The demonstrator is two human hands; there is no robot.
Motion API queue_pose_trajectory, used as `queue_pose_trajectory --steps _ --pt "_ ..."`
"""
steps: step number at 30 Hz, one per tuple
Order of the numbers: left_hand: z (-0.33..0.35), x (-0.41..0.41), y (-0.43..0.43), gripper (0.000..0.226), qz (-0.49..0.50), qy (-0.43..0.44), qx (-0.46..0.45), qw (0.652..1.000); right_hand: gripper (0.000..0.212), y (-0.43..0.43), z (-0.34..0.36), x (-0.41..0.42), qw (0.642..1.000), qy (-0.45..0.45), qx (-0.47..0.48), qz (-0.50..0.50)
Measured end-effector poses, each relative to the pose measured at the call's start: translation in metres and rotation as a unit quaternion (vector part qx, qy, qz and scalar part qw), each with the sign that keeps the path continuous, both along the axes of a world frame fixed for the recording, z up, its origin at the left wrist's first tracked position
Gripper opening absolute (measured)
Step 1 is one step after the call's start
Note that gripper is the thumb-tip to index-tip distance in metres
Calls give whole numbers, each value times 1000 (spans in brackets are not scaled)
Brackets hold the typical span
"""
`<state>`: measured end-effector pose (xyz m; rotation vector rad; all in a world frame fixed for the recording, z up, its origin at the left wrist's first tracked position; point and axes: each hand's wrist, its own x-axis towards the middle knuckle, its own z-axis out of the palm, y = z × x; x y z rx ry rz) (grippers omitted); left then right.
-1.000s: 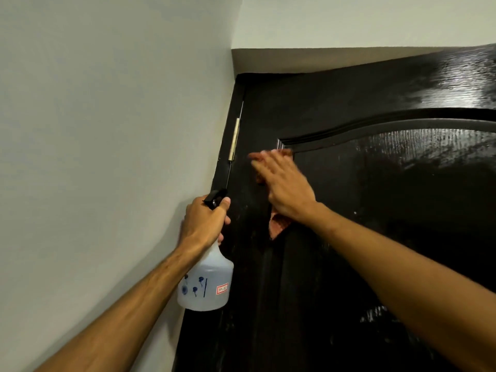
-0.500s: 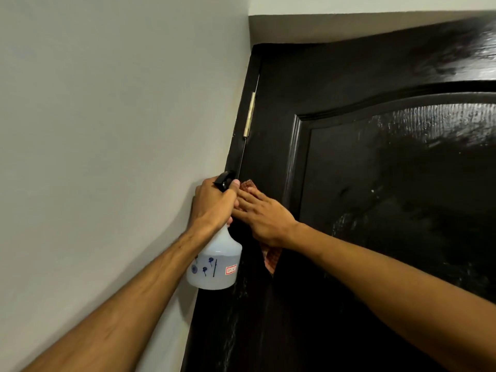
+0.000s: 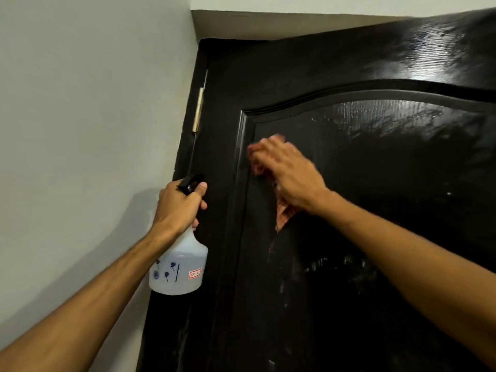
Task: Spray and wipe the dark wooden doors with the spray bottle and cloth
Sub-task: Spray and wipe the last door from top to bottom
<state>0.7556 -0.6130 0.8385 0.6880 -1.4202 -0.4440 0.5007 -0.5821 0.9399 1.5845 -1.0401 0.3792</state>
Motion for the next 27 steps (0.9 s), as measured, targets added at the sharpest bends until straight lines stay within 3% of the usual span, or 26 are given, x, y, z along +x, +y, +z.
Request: queue_pose_trajectory --steps 2,4,6,8,10,12,13,14,16,18,19,21,24,25,27 --pt "2 -14 8 25 -13 -4 -3 1000 75 17 8 -25 997 -56 -54 -18" --pt "3 -29 18 23 -22 -14 -10 1000 79 19 -30 -36 1000 22 -18 -1" --pt "3 -47 30 22 -28 -25 -14 999 79 25 -82 -45 984 150 100 -3" --pt "3 -63 40 22 -35 -34 -17 999 81 43 -74 -64 974 198 107 -27" --pt "4 -75 49 24 -44 -40 -19 998 82 62 -27 -90 997 73 6 -27" --pt "4 -88 58 25 -54 -38 -21 998 82 87 9 -111 991 -89 -94 -28" --pt "5 -94 63 25 -59 -35 -21 997 82 91 7 -111 986 -118 -116 -29" --pt "5 -100 68 25 -65 -33 -20 997 82 89 -6 -107 989 -95 -107 -21" --pt "8 -116 80 24 -76 -37 -18 996 77 80 -59 -100 999 50 0 2" --pt "10 -133 93 23 -90 -49 -20 995 77 86 -95 -109 985 151 87 -20" --pt "10 -140 100 22 -99 -52 -21 994 79 92 -89 -120 988 140 68 -21" --pt "12 -157 113 21 -119 -57 -24 991 81 115 -56 -151 999 2 -40 -2" --pt "14 -185 135 25 -160 -73 -30 984 76 167 -26 -202 958 -229 -175 -5" --pt "15 -196 144 25 -173 -79 -33 981 72 178 -33 -213 947 -255 -195 -1" --pt "16 -221 160 26 -200 -88 -39 975 68 187 -66 -228 969 -190 -158 -6"
